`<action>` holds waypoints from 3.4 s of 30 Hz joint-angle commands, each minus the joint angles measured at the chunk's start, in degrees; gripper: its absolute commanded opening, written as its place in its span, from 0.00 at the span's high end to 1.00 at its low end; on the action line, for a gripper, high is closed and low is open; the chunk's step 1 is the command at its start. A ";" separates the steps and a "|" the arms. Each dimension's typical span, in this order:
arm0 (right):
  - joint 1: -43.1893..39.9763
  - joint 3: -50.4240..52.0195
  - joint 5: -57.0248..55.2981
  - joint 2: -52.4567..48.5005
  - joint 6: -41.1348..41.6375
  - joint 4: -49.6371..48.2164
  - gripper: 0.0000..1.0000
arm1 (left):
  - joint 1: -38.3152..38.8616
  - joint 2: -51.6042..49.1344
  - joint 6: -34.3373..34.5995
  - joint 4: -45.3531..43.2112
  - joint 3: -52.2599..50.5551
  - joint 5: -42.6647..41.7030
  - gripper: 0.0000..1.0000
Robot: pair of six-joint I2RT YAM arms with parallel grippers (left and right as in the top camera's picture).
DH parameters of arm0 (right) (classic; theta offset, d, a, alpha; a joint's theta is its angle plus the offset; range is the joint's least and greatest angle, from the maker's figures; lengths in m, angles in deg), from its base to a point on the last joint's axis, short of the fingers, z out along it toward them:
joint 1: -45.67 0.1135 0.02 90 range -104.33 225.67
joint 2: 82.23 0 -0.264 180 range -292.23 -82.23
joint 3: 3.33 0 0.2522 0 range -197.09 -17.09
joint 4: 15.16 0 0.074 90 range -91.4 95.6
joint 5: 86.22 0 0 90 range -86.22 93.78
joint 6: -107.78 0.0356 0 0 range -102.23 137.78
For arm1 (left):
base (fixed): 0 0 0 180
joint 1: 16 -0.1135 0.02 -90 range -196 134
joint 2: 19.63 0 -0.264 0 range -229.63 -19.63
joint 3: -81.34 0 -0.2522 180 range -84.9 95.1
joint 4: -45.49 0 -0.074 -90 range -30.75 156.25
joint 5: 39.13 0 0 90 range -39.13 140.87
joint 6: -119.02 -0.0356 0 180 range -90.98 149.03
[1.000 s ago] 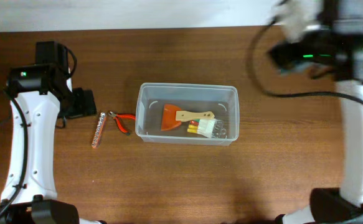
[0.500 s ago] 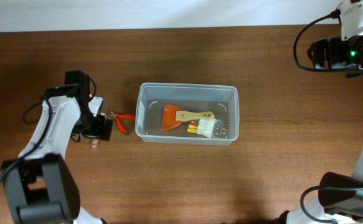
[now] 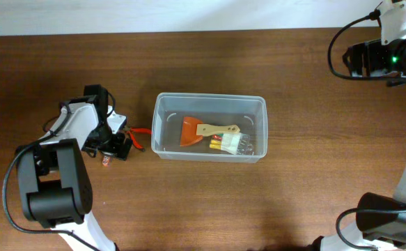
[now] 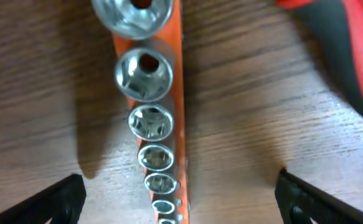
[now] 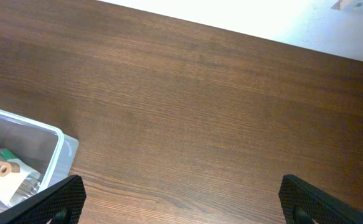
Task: Pack container
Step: 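Grasp the orange socket rail with the left gripper, then place the socket rail into the container and release it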
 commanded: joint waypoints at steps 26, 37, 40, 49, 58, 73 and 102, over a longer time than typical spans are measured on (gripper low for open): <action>-0.07 0.42 1.14 -0.33 0.39 0.07 0.01 | -0.17 -4.90 0.39 0.11 -0.61 -0.13 0.98; -0.07 0.42 1.16 -0.33 0.42 0.07 0.02 | -0.13 -4.26 11.15 13.42 20.35 -0.37 0.98; -0.07 0.42 1.16 -0.33 0.42 0.07 0.02 | 0.68 -4.24 12.59 21.05 36.22 -7.34 0.98; -0.07 0.42 1.16 -0.33 0.39 0.07 0.01 | 13.16 -4.24 -11.87 30.56 57.02 -13.66 0.98; -0.07 0.42 1.16 -0.33 0.42 0.07 0.01 | 25.66 -6.05 -26.53 28.04 48.98 -12.98 0.98; -0.07 0.42 1.16 -0.33 0.42 0.07 0.01 | 27.45 -17.00 -26.47 27.52 37.03 -10.95 0.65; -0.07 0.42 1.16 -0.33 0.39 0.00 0.01 | 9.90 2.21 20.20 42.75 63.25 -3.21 0.01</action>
